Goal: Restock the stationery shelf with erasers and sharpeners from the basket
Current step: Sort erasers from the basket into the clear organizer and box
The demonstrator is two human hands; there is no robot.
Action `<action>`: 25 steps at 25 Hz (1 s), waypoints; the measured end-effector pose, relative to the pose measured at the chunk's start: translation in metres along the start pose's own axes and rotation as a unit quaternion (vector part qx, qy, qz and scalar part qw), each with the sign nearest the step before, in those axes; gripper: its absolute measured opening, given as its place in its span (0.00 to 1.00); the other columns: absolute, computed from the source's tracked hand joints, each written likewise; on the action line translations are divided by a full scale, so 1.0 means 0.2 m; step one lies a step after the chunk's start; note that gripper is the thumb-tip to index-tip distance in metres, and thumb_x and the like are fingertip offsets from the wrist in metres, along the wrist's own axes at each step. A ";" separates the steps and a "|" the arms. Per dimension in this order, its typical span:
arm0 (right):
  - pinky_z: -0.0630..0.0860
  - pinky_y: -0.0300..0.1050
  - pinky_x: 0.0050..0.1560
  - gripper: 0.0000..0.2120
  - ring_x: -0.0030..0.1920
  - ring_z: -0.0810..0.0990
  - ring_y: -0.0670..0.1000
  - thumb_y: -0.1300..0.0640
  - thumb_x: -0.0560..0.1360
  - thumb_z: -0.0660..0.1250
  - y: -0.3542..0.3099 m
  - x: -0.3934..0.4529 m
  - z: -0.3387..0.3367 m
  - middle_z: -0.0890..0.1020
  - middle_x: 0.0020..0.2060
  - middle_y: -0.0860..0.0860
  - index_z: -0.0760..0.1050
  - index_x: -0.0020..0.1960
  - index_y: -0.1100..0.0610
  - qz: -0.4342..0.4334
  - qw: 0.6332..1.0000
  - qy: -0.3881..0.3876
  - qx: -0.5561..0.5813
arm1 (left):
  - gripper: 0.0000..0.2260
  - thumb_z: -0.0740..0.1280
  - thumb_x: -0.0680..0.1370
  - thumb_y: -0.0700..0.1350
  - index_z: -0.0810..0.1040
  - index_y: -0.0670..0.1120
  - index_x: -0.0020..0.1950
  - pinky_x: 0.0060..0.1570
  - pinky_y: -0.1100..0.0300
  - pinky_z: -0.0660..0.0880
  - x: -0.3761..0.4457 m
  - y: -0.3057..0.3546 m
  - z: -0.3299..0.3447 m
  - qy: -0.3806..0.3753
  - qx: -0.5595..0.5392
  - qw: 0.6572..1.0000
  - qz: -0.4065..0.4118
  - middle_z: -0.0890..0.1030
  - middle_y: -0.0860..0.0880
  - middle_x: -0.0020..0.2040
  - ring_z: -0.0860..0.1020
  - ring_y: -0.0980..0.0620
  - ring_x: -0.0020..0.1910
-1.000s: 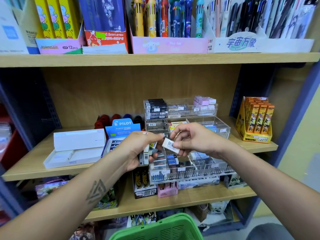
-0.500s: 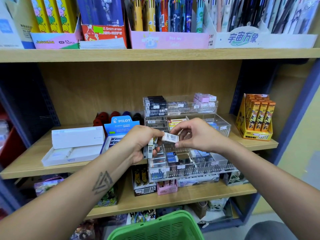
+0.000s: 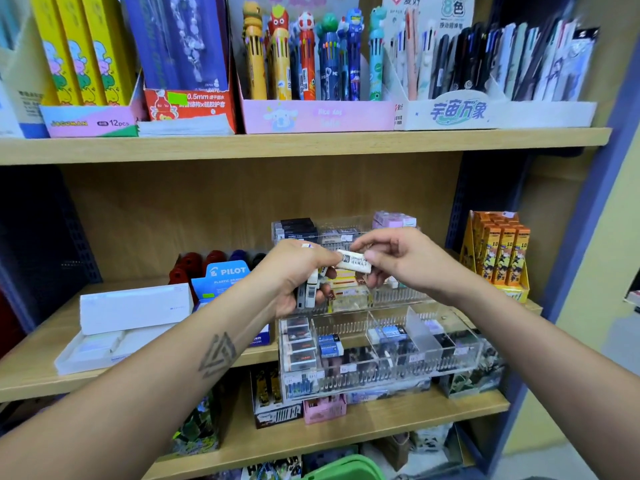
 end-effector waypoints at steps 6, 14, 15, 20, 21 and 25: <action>0.81 0.47 0.50 0.12 0.43 0.81 0.47 0.61 0.71 0.77 0.05 0.07 -0.06 0.82 0.45 0.48 0.83 0.53 0.54 -0.042 0.986 0.079 -0.141 | 0.08 0.70 0.78 0.39 0.79 0.35 0.54 0.22 0.64 0.70 0.11 0.02 0.05 0.004 -0.026 0.999 -0.025 0.77 0.41 0.36 0.73 0.49 0.27; 0.75 0.37 0.46 0.10 0.44 0.82 0.48 0.58 0.71 0.77 0.14 0.51 -0.27 0.85 0.45 0.49 0.84 0.52 0.53 0.085 0.948 0.131 -0.277 | 0.08 0.63 0.79 0.34 0.78 0.37 0.57 0.21 0.64 0.70 0.40 0.31 0.02 -0.006 -0.033 0.999 0.002 0.76 0.42 0.38 0.72 0.50 0.28; 0.76 0.39 0.48 0.10 0.46 0.82 0.49 0.58 0.71 0.77 0.16 0.58 -0.26 0.85 0.46 0.49 0.85 0.51 0.54 0.094 0.940 0.097 -0.312 | 0.09 0.61 0.80 0.34 0.77 0.38 0.57 0.21 0.64 0.70 0.43 0.32 0.02 -0.017 -0.026 1.000 -0.004 0.76 0.42 0.40 0.73 0.51 0.29; 0.82 0.46 0.47 0.09 0.47 0.84 0.54 0.62 0.72 0.73 0.21 0.82 -0.18 0.85 0.47 0.55 0.83 0.53 0.60 0.097 0.886 -0.030 -0.452 | 0.11 0.58 0.78 0.32 0.79 0.41 0.53 0.20 0.65 0.70 0.52 0.32 0.00 -0.055 -0.006 0.998 0.006 0.75 0.40 0.43 0.74 0.49 0.30; 0.82 0.46 0.48 0.09 0.49 0.83 0.56 0.64 0.73 0.71 0.21 0.83 -0.16 0.85 0.48 0.56 0.82 0.53 0.61 0.092 0.880 -0.040 -0.464 | 0.12 0.59 0.78 0.31 0.80 0.41 0.52 0.20 0.66 0.70 0.52 0.31 -0.01 -0.058 -0.001 0.998 0.010 0.75 0.40 0.43 0.75 0.48 0.30; 0.83 0.49 0.49 0.11 0.49 0.83 0.57 0.68 0.73 0.68 0.27 0.85 -0.10 0.84 0.50 0.57 0.82 0.53 0.60 0.110 0.882 -0.048 -0.455 | 0.11 0.60 0.77 0.31 0.80 0.38 0.54 0.20 0.65 0.70 0.49 0.27 -0.05 -0.075 -0.017 0.997 0.011 0.76 0.38 0.43 0.76 0.47 0.29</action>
Point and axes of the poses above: each hand's wrist, its own x-axis towards the middle knuckle, its own z-axis out of the palm, y = z × x, the point moved 5 cm from there along x, towards the middle knuckle
